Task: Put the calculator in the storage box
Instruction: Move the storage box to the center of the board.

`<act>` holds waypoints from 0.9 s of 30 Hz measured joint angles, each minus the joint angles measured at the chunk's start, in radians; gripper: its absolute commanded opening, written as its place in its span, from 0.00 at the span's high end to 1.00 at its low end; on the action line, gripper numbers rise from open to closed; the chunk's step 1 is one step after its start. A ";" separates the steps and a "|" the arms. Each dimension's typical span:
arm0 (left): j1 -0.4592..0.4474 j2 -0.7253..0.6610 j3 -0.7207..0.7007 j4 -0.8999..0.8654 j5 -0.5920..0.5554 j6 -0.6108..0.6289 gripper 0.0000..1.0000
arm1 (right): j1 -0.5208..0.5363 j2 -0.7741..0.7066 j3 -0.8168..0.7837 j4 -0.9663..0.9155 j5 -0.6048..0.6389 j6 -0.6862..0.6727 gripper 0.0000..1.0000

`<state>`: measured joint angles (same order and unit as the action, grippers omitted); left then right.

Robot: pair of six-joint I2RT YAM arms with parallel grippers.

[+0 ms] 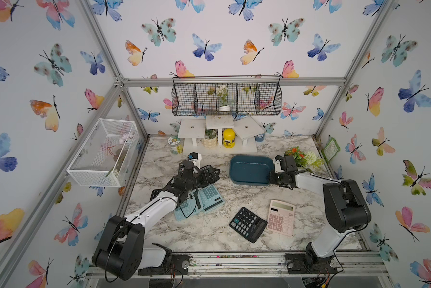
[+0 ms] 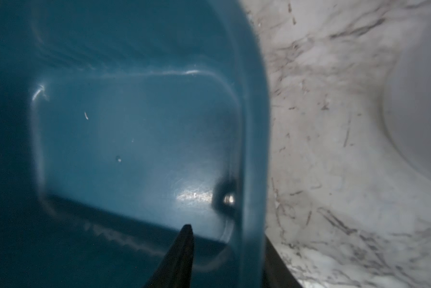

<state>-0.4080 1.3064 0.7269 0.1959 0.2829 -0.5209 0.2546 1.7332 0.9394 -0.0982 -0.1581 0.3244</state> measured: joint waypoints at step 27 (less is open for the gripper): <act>0.274 0.100 0.071 -0.213 -0.059 -0.050 0.01 | 0.095 -0.294 -0.217 -0.185 -0.045 -0.001 0.67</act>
<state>-0.1337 1.4063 0.7975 -0.0170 0.2237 -0.5705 0.3500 1.4387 0.7223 -0.2836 -0.2035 0.3237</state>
